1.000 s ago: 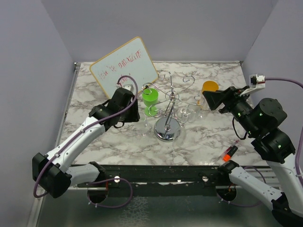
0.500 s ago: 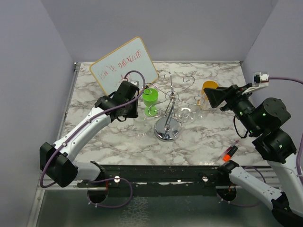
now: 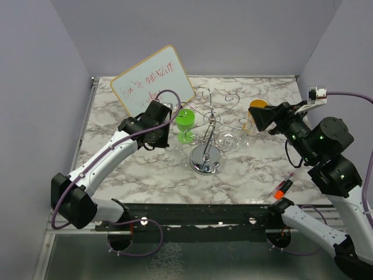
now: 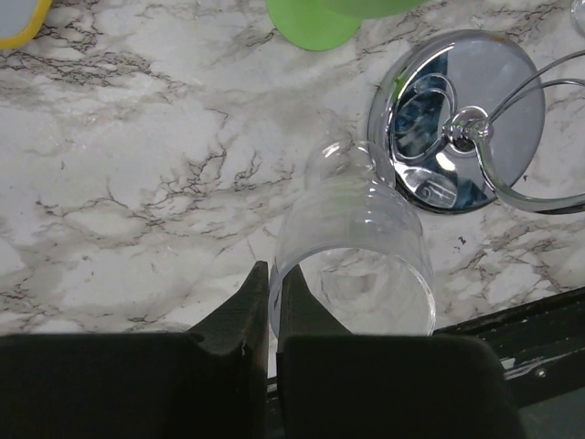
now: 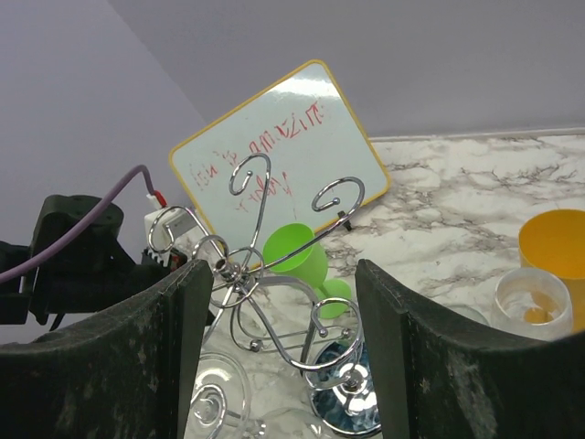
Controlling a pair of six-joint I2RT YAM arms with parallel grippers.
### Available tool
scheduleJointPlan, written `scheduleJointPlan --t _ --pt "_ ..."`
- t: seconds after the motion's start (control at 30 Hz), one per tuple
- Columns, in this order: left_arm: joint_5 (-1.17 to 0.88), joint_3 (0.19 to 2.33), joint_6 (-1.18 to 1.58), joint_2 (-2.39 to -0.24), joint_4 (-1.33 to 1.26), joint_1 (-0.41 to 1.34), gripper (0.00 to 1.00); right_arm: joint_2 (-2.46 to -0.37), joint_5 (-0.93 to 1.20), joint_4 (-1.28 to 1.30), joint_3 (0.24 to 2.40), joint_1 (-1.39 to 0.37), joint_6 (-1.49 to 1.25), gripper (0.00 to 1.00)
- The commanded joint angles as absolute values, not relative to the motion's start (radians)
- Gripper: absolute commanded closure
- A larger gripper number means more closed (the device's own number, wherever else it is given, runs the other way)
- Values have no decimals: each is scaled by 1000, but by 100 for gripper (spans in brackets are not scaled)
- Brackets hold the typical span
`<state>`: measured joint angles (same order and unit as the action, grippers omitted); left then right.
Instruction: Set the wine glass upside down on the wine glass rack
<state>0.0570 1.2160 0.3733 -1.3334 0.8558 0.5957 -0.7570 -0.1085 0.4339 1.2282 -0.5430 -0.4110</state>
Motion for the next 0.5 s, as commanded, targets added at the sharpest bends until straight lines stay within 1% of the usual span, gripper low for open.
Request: scheduleJointPlan --t 0.0,0.27,0.4,0.47 --pt "71 1233 360 -1292 900 591 100 -775 -81 403 1269 -545 -422 32" --pt "263 1312 394 -1187 964 591 100 -840 -29 384 1310 -546 -469 32" --pt "397 1398 409 -1138 999 591 100 -870 -8 337 1312 -546 -512 28" --pt "455 1460 408 -1113 1007 591 100 -893 51 317 1324 -545 -527 26"
